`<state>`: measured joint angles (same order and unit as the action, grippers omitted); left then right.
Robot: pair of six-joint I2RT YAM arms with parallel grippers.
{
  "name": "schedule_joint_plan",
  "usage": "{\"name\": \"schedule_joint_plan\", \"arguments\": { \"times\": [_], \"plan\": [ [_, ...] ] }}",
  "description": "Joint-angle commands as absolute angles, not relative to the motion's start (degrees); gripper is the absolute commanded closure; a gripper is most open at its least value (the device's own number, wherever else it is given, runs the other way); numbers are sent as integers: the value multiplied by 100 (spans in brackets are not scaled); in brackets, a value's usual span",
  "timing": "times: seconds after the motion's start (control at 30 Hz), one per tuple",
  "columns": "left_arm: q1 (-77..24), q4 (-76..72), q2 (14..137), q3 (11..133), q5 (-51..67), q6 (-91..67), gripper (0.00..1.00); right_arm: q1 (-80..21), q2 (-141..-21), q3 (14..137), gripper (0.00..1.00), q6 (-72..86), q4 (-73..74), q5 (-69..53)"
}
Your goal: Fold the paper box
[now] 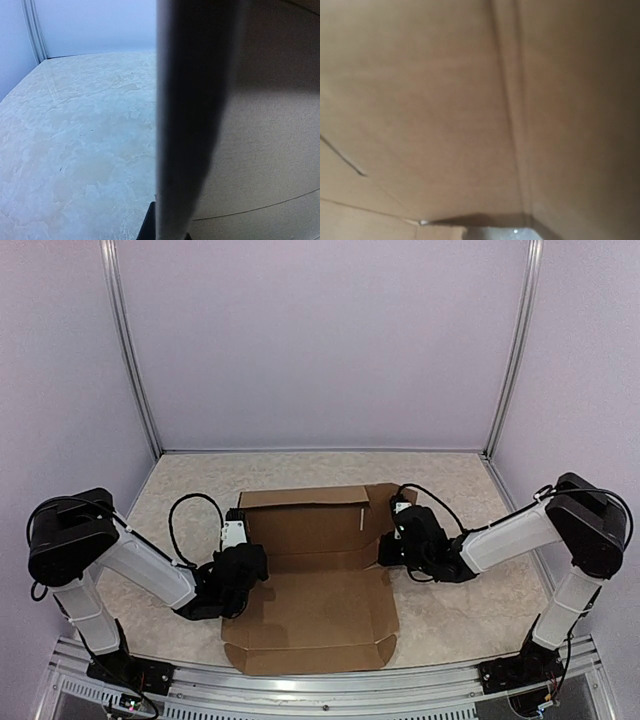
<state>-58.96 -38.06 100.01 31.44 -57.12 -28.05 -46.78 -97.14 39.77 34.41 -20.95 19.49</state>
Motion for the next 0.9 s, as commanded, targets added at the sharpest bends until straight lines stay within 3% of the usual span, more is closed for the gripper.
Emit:
{"name": "schedule_joint_plan", "arguments": {
  "times": [0.0,0.4,0.87],
  "plan": [
    [-5950,-3783,9948,3235,-5776,-2814,100,-4647,-9941,3880,100,3657,-2374,1870],
    [-5975,-3786,10036,3286,-5798,-2830,100,-4803,-9946,3959,100,3903,-2789,877],
    [-6024,-3741,10067,3362,-5793,-2775,100,-5210,-10650,4184,100,4324,-3116,899]
  ]
}}
